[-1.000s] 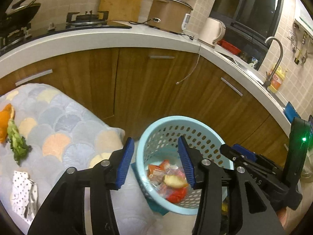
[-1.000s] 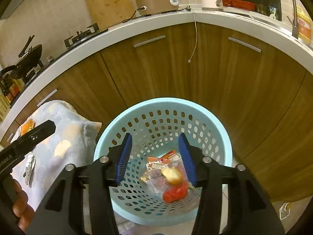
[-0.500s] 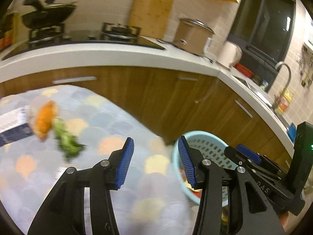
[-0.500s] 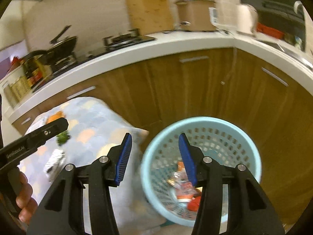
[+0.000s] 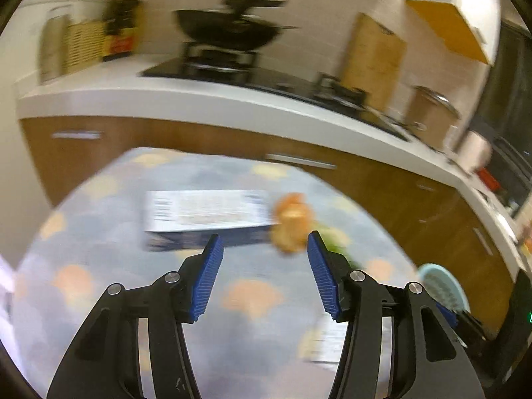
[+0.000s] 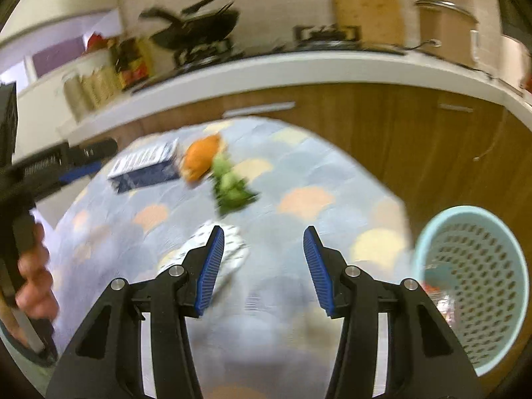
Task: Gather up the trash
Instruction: 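Grasp the white milk carton with left tool while right tool grasps heart-print paper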
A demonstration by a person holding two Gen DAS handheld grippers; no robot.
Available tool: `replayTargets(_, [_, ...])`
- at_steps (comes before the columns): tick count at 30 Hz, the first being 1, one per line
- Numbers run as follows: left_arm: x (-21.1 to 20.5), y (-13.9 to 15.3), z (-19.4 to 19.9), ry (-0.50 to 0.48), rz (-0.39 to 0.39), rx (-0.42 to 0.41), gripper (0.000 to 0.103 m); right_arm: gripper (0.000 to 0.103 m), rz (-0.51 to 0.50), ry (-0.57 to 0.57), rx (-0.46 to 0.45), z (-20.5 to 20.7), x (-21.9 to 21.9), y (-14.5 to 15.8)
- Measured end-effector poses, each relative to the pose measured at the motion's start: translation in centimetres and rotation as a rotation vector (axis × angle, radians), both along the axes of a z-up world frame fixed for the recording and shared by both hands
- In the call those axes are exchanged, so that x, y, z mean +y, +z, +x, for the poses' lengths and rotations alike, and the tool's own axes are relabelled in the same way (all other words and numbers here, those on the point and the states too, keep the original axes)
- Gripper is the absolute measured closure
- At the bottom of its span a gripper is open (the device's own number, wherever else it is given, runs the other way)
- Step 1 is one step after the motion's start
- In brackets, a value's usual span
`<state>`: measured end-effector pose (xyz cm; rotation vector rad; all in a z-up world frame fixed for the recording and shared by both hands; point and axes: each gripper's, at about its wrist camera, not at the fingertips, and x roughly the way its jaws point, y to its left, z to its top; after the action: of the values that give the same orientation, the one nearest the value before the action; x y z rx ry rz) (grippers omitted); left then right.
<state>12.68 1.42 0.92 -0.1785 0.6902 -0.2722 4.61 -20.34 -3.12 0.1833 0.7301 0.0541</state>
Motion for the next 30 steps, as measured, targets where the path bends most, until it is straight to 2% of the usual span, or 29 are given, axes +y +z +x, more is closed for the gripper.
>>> replayTargets(3, [3.4,-0.9,1.7,0.059,0.03,0.018,0.039,0.057,-0.01,0.011,0.014,0.9,1.5,-1.0])
replayTargets(6, [5.2,-2.1,3.6,0.061,0.046,0.051,0.038,0.057,-0.028,0.018,0.038,1.3,1.9,-1.6])
replayTargets(8, [5.5,-2.9,4.6,0.023,0.035,0.079,0.04,0.057,-0.024,0.02,0.031,1.2,1.8,-1.5])
replayTargets(13, [3.9,-4.3,6.1,-0.045,0.067,0.113,0.04,0.057,-0.015,-0.006,0.041,1.5,1.4,-1.8])
replayTargets(20, [2.2,-4.4,4.3,-0.151,0.054,0.095,0.04,0.057,-0.033,-0.005,0.044,1.6,1.6,-1.8])
replayTargets(22, [1.4,-4.3,3.5,-0.225,0.011,0.108,0.04,0.057,-0.035,-0.007,0.042,1.6,1.6,-1.8])
replayTargets(27, [-1.1,-4.1,0.7,-0.413,-0.018,0.133,0.04,0.055,-0.034,-0.001,0.043,1.6,1.6,-1.8])
replayTargets(28, [-1.4,-3.9,-0.1,-0.453,-0.017,0.128,0.04,0.053,-0.034,0.002,0.043,1.6,1.6,-1.8])
replayTargets(30, [-1.3,-3.1,-1.1,-0.445,0.022,0.078,0.038,0.05,-0.036,0.006,0.04,1.5,1.7,-1.8])
